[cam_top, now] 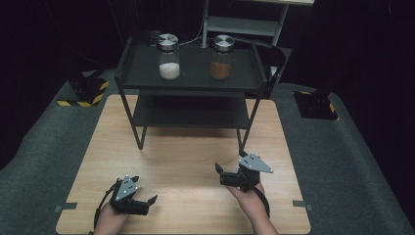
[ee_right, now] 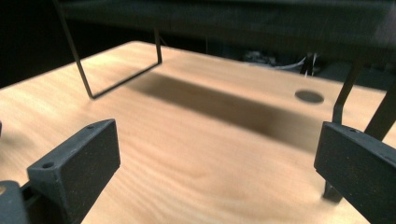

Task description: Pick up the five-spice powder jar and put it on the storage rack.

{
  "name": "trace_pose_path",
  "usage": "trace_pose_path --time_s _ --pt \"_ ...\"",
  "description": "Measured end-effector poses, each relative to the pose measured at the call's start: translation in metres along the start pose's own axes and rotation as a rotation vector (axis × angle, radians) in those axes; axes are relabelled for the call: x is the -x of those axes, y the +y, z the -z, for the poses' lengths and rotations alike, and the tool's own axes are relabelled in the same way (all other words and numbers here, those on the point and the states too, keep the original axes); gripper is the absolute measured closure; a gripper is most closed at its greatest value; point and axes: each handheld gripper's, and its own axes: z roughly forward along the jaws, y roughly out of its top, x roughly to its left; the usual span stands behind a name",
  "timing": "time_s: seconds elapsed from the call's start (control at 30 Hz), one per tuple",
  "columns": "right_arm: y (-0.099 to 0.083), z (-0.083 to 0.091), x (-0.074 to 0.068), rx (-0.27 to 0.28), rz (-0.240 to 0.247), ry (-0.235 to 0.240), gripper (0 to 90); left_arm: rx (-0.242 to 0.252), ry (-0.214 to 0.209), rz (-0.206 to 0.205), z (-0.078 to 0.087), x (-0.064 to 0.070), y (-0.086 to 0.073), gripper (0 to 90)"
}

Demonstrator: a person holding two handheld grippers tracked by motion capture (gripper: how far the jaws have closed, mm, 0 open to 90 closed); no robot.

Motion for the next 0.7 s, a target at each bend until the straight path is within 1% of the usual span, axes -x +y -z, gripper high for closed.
trace_pose_path --time_s 0.17,0.27,0.43,0.5,0.57,0.7 --pt "-0.014 -0.001 0.001 -0.034 -0.021 -0.003 0.1 -0.003 -0.002 0.002 0.000 0.000 0.000 0.9" --pt "-0.026 -0.001 0.000 -0.059 -0.033 -0.012 0.1 -0.003 0.001 0.003 0.000 -0.001 0.000 0.9" --pt "-0.038 0.003 -0.003 -0.091 -0.025 -0.027 0.1 0.002 0.003 0.010 0.000 0.000 0.000 1.1" --pt "-0.042 0.004 -0.004 -0.097 -0.022 -0.024 0.1 0.002 0.002 0.008 0.000 0.000 -0.001 1.2" --pt "-0.048 0.007 -0.009 -0.090 -0.024 -0.046 0.1 0.000 0.003 0.000 0.000 0.001 0.000 1.3" --pt "-0.056 0.010 -0.013 -0.085 -0.030 -0.061 0.1 -0.002 0.009 -0.007 0.000 0.003 0.000 1.4"
